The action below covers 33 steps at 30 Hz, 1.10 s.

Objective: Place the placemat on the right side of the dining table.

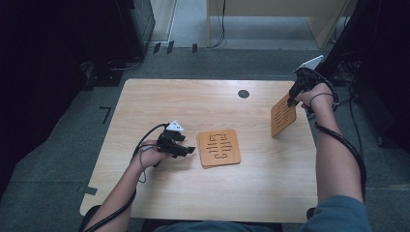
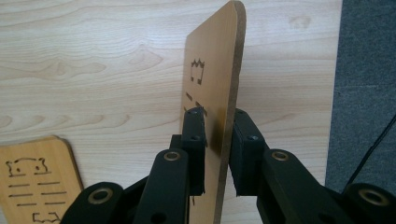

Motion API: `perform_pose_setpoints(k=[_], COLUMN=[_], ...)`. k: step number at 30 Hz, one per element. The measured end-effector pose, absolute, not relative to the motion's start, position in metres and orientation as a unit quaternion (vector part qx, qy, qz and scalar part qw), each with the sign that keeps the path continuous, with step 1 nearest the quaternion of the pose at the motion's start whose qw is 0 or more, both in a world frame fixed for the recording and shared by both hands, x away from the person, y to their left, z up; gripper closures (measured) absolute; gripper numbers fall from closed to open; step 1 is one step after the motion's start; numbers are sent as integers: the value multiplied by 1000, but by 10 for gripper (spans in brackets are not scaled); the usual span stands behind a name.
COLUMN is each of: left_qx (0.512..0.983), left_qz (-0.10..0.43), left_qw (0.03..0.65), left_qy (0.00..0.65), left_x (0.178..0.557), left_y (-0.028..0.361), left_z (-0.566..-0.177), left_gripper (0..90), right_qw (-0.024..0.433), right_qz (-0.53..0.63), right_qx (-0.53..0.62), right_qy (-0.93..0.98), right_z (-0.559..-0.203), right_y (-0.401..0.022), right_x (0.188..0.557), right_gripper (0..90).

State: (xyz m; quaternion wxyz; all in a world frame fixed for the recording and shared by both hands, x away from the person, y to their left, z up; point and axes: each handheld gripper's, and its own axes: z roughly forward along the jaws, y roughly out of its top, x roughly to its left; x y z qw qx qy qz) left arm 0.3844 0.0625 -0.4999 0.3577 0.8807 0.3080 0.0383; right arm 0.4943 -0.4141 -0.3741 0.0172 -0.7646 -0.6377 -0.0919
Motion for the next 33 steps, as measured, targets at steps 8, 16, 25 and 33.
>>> perform_pose_setpoints(k=[8, 16, 25, 33], left_qx=[882, 881, 881, 881], left_qz=[39, 41, 44, 46], left_qw=[355, 355, 354, 354], left_qy=[308, 309, 310, 310], left_x=[384, 385, 386, 387], left_y=[62, 63, 65, 67], left_z=[-500, -501, -499, -500], left_gripper=[279, 279, 278, 279], right_qw=[15, 25, 36, 44], right_qz=[-94, -108, -121, -128], right_qx=[-773, -779, -781, -784], right_qy=[-627, -617, -612, -605], right_z=[-384, -394, -402, -412], right_y=[-423, -431, -433, -436], right_x=[489, 486, 483, 482], right_gripper=[776, 754, 739, 710])
